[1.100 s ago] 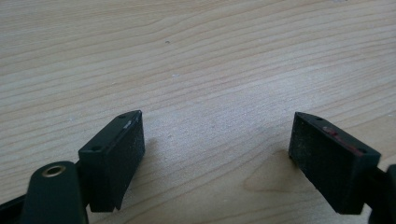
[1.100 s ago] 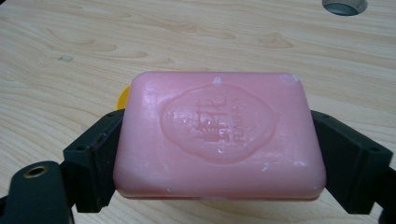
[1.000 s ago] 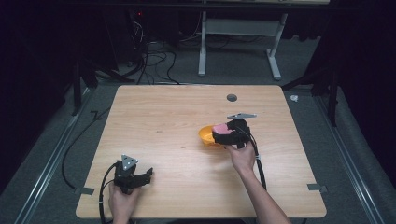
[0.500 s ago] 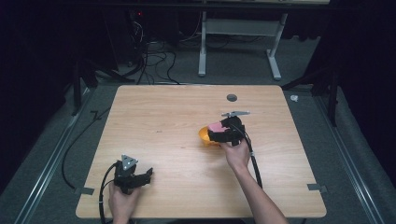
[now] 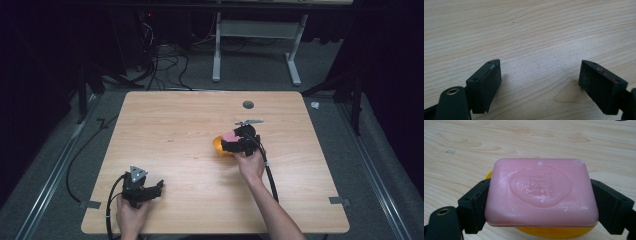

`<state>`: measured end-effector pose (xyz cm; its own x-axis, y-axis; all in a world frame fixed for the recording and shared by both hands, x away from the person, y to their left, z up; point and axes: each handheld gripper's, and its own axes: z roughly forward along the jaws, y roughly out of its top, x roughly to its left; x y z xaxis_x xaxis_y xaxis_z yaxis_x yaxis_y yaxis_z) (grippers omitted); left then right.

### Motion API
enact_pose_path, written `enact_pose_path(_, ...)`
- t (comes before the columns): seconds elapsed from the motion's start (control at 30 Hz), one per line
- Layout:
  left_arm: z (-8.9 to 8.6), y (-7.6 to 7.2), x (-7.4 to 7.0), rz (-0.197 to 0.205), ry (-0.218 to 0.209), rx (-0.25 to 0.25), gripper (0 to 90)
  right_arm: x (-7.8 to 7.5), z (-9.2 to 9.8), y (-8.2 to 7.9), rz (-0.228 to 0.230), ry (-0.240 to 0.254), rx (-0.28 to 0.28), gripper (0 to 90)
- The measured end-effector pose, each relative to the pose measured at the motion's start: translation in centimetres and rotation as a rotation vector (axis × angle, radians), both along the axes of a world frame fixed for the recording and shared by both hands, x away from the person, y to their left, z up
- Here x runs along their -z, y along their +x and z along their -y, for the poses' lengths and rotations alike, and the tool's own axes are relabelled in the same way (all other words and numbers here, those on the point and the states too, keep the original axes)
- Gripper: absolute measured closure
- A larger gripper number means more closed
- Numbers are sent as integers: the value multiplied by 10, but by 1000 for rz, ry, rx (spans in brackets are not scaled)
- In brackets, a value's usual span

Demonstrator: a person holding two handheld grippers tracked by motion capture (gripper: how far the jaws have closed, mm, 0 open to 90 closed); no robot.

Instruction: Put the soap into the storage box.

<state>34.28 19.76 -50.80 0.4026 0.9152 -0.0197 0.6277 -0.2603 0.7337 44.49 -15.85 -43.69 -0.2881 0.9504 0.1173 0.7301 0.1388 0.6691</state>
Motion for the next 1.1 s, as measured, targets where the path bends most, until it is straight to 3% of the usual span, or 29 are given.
enact_pose_path(1.1,0,0,0,0,1,0,189,14,-5,5,-36,2,32,132)
